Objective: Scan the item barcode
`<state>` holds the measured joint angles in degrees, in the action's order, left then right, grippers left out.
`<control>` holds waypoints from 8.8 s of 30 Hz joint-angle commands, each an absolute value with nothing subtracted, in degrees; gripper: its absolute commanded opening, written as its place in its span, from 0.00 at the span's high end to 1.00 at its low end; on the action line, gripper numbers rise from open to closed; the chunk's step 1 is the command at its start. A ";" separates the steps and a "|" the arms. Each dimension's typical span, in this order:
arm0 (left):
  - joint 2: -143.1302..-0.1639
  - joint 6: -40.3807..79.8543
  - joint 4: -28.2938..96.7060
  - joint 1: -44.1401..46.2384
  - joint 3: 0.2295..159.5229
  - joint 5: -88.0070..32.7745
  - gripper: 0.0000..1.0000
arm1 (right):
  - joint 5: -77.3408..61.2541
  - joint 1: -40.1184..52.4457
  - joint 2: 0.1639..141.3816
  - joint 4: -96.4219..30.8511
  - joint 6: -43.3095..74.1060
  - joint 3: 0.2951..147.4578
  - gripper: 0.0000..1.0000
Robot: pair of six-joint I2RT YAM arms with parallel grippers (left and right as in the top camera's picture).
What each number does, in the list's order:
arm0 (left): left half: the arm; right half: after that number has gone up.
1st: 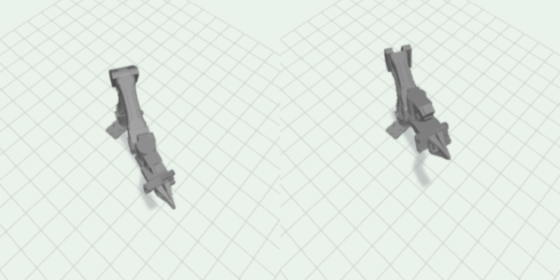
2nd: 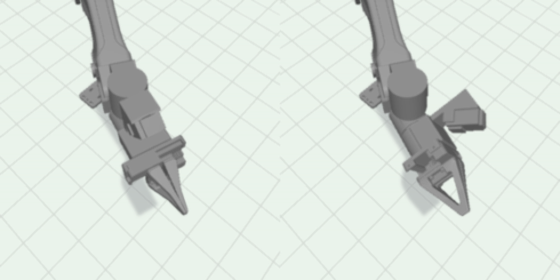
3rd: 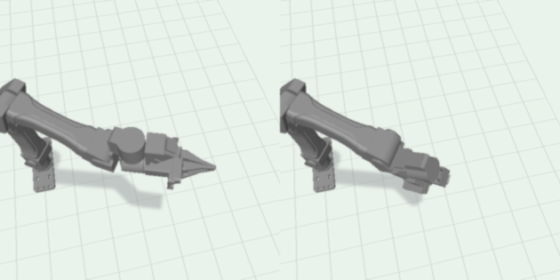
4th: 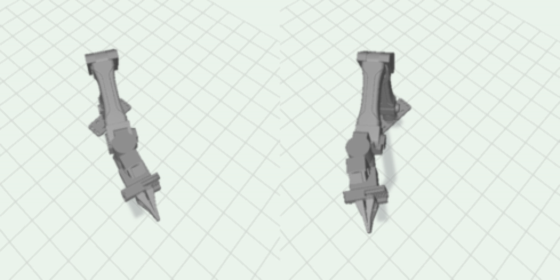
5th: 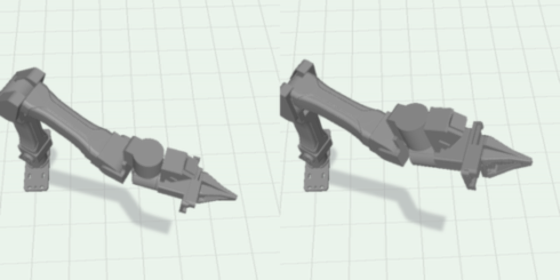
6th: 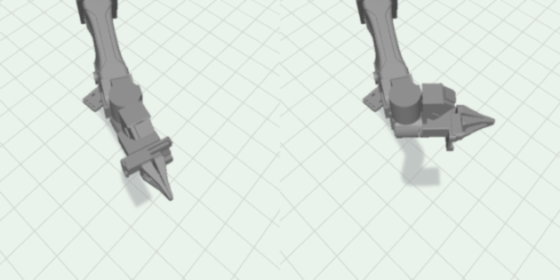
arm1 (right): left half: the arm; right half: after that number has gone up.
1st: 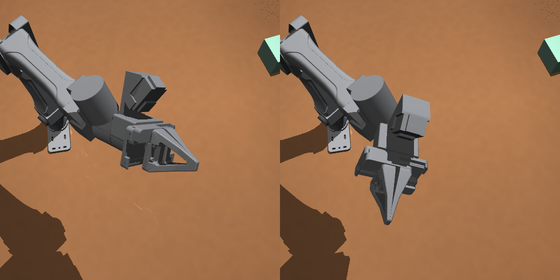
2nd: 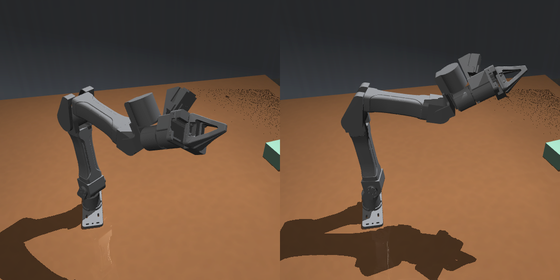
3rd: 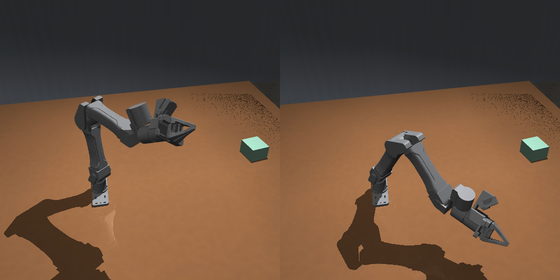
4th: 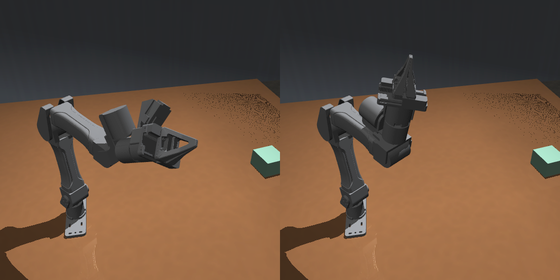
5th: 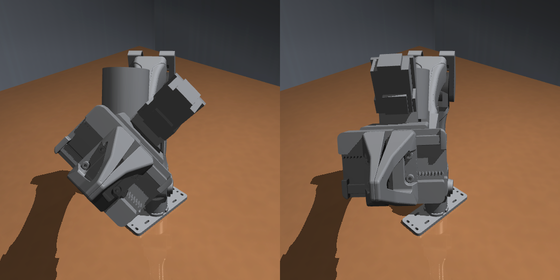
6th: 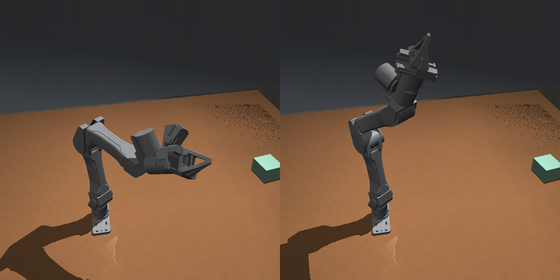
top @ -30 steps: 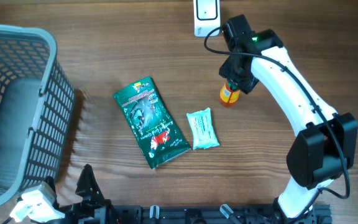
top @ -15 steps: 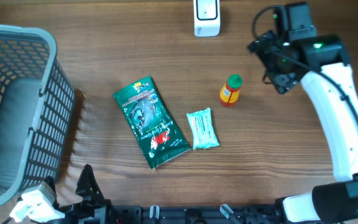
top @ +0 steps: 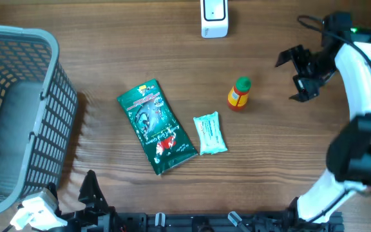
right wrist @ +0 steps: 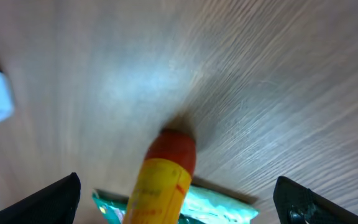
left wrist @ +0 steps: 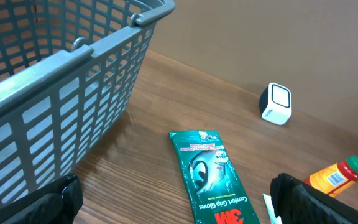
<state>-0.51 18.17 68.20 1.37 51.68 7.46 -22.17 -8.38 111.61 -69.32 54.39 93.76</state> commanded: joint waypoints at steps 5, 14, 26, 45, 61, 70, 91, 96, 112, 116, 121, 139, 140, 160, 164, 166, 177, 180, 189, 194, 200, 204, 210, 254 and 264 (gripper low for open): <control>-0.36 18.50 68.16 0.99 51.64 7.57 0.00 | -40.60 -7.75 124.66 -69.80 37.39 93.23 0.00; -0.36 18.50 68.16 0.99 51.64 7.57 0.00 | -47.31 -0.58 128.53 -69.32 34.50 93.23 0.00; -0.36 18.50 68.16 0.99 51.64 7.57 0.00 | -46.15 2.70 132.25 -69.30 34.46 93.14 0.34; -0.36 18.50 68.16 0.99 51.64 7.57 0.00 | -34.11 -0.36 116.79 -85.76 43.51 93.19 0.61; -0.36 18.50 68.16 0.99 51.64 7.57 0.00 | -71.18 12.10 109.56 -75.90 39.59 79.20 0.53; -0.36 18.50 68.16 0.99 51.64 7.57 0.00 | -65.08 12.03 109.56 -70.98 43.03 78.26 0.57; -0.36 18.50 68.16 0.99 51.64 7.57 0.00 | -32.97 4.91 90.39 -69.69 55.22 78.41 0.62; -0.36 18.50 68.16 0.99 51.64 7.57 0.00 | -15.99 4.91 88.88 -68.23 62.57 78.41 0.63; -0.36 18.50 68.16 0.99 51.64 7.57 0.00 | 6.24 13.67 97.84 -22.83 70.43 78.41 0.60; -0.36 18.50 68.16 0.99 51.64 7.57 0.00 | 6.26 13.65 106.43 -9.50 69.93 81.28 0.59; -0.36 18.50 68.16 0.99 51.64 7.57 0.00 | 9.37 13.72 124.70 -8.69 65.91 103.24 0.57; -0.36 18.50 68.16 0.99 51.64 7.57 0.00 | 13.78 12.69 136.66 -20.01 67.51 124.51 0.56; -0.36 18.50 68.16 0.99 51.64 7.57 0.00 | 14.55 10.83 134.28 -24.25 67.46 124.51 0.55; -0.36 18.50 68.16 0.99 51.64 7.57 0.00 | 29.52 -36.75 128.16 -45.63 62.30 106.28 0.50; -0.36 18.50 68.16 0.99 51.64 7.57 0.00 | 26.33 -36.82 128.14 -39.99 51.48 106.61 0.27; -0.36 18.50 68.16 0.99 51.64 7.57 0.00 | 24.86 -36.27 128.14 -39.97 47.05 109.54 0.07; -0.36 18.50 68.16 0.99 51.64 7.57 0.00 | -23.53 -25.93 114.69 -62.22 44.97 118.52 0.01; -0.36 18.50 68.16 0.99 51.64 7.57 0.00 | -23.81 -15.51 113.91 -66.76 38.85 118.52 0.02; -0.36 18.50 68.16 0.99 51.64 7.57 0.00 | -1.93 18.26 113.95 -82.54 32.58 118.48 0.01; -0.36 18.50 68.16 0.99 51.64 7.57 0.00 | 6.81 35.57 114.15 -80.51 32.32 107.83 0.00; -0.36 18.50 68.16 0.99 51.64 7.57 0.00 | 8.47 44.69 114.15 -64.23 32.88 85.27 0.05; -0.36 18.50 68.16 0.99 51.64 7.57 0.00 | 16.67 48.12 114.26 -57.06 30.46 78.02 0.24; -0.36 18.50 68.16 0.99 51.64 7.57 0.00 | 23.59 49.87 115.13 -54.68 34.74 74.08 0.63; -0.36 18.50 68.16 0.99 51.64 7.57 0.00 | -92.97 32.16 105.54 -65.08 -5.91 78.30 0.96; -0.36 18.50 68.16 0.99 51.64 7.57 0.00 | -73.17 31.90 105.54 -67.18 -5.98 78.30 0.96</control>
